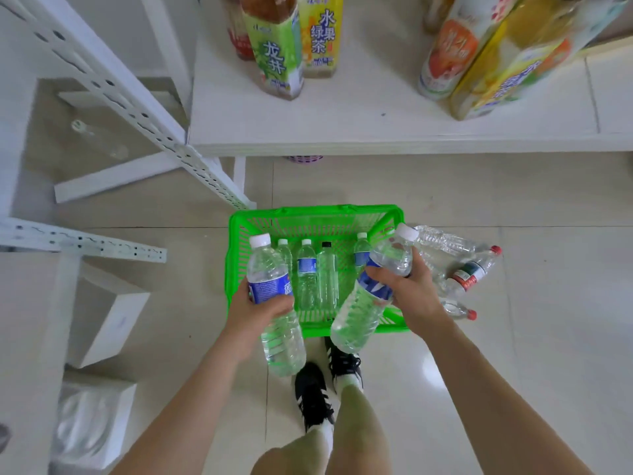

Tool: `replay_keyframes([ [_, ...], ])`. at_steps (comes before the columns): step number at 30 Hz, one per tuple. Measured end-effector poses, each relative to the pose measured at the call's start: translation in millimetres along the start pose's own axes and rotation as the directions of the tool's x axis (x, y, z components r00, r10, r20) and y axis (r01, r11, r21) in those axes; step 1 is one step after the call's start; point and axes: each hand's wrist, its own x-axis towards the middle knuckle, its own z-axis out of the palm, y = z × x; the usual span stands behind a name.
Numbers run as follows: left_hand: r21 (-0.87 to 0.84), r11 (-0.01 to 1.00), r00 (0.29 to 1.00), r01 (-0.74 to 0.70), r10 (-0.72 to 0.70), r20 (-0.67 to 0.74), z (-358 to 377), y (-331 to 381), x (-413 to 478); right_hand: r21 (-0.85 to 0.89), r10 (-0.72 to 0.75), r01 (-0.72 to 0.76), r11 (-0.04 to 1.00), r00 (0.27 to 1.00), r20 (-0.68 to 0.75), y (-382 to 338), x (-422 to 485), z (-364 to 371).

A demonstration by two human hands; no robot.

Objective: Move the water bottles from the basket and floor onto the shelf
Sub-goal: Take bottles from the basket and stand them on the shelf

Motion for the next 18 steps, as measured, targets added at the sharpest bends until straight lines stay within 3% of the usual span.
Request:
replay_keyframes([
  [12,0.015,0.989,0.989,-0.145,0.145,0.035,26.1,125.3,-158.6,0.061,-0.103,0.103,0.993,0.995,0.004,-149.2,-139.5,-33.3],
  [18,-0.028,0.973,0.971,-0.23,0.231,0.057,63.4,177.8,-229.6,-0.007,-0.182,0.183,0.983,0.98,0.085,-221.9,-184.7,-75.9],
])
